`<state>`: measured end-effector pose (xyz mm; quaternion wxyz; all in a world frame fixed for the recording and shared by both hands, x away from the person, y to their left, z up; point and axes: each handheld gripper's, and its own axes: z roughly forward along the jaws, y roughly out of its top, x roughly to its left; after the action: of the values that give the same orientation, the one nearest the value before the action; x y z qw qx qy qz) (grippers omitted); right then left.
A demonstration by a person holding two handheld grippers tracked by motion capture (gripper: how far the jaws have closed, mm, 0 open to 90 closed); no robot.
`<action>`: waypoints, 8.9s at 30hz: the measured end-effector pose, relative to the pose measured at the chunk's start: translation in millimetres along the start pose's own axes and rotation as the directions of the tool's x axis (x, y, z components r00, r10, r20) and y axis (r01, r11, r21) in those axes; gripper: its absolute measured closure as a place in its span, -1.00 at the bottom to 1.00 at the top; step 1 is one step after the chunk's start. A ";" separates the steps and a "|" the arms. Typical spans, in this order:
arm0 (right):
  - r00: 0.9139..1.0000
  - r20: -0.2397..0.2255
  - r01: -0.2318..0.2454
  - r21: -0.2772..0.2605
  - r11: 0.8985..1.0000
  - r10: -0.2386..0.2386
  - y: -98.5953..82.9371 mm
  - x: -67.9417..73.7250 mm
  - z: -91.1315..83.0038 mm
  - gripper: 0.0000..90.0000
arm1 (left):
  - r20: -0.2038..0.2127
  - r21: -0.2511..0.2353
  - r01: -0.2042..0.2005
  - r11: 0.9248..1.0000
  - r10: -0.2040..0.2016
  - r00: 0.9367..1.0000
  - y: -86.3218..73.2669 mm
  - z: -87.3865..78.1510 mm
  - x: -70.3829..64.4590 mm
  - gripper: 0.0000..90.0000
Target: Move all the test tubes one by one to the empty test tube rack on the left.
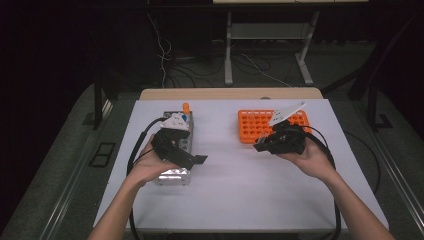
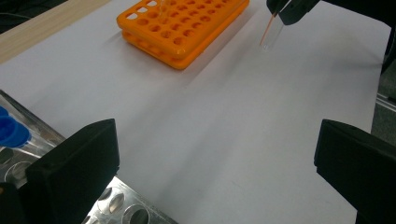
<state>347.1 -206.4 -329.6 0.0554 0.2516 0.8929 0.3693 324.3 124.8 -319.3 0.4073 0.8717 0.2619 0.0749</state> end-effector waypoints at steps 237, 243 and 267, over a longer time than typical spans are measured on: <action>0.961 0.177 -0.193 -0.118 0.974 0.212 -6.6 -116.9 89.2 0.47 | -0.064 0.012 0.050 0.999 -0.049 0.997 11.0 -16.3 37.5 -1.00; 0.958 0.204 -0.176 -0.130 0.976 0.200 -4.9 -116.3 93.2 0.57 | -0.067 0.004 0.051 0.999 -0.051 0.996 10.0 -18.8 37.4 -1.00; 0.962 0.221 -0.127 -0.166 0.978 0.163 6.6 -95.7 56.9 0.66 | -0.063 0.017 0.033 0.999 -0.032 0.998 14.3 -14.7 34.2 -1.00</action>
<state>449.0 -213.5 -374.4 0.1516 0.3532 0.8290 0.4063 354.0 144.8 -301.8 0.3921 0.8683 0.2892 0.0932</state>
